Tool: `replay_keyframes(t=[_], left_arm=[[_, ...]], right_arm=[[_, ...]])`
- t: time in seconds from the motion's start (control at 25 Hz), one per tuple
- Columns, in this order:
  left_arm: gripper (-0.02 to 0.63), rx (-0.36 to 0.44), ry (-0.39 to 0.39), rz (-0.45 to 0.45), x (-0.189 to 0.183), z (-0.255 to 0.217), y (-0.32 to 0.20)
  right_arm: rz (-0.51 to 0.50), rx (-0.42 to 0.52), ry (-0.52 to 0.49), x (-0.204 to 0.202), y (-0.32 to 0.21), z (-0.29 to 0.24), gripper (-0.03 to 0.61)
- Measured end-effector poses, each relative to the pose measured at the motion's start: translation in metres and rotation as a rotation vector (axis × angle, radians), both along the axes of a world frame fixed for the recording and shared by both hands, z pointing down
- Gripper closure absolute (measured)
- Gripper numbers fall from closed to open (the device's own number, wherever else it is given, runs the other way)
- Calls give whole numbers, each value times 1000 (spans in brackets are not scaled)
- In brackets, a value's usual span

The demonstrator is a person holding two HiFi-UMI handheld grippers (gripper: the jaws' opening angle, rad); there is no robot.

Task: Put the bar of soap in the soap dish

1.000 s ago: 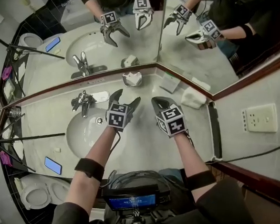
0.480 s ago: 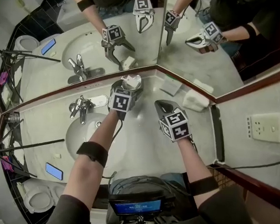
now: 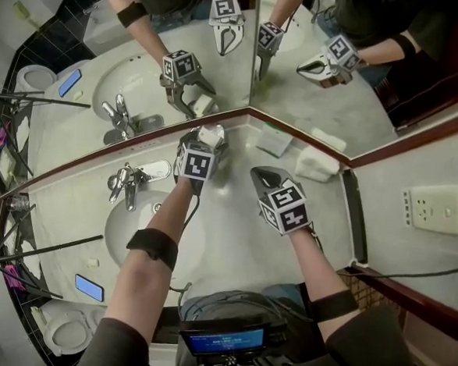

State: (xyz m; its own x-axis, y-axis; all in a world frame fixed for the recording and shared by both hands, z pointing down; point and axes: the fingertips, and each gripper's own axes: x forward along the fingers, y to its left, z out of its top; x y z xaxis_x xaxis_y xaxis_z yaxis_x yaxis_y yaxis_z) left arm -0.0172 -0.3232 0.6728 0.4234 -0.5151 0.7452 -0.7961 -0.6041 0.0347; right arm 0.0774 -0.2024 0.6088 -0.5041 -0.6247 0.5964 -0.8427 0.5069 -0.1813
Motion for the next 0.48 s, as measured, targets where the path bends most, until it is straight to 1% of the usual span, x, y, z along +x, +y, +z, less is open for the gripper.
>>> replay_keyframes(t=[0.04,0.08,0.28,0.48], left_arm=[[218,1,-1,3,0,1,0],[272,1,2,7,1,1,1],[285,-19,39,12,4,-2,7],[287,15,36,9,-8,-10,12]], right_arm=[[0,-1,-1,0,0,0,558],[-1,-1,-2,0,1,1,558],[1,-11,-3,0,5,6,558],[-20,-17,-10,-9,7,7,558]])
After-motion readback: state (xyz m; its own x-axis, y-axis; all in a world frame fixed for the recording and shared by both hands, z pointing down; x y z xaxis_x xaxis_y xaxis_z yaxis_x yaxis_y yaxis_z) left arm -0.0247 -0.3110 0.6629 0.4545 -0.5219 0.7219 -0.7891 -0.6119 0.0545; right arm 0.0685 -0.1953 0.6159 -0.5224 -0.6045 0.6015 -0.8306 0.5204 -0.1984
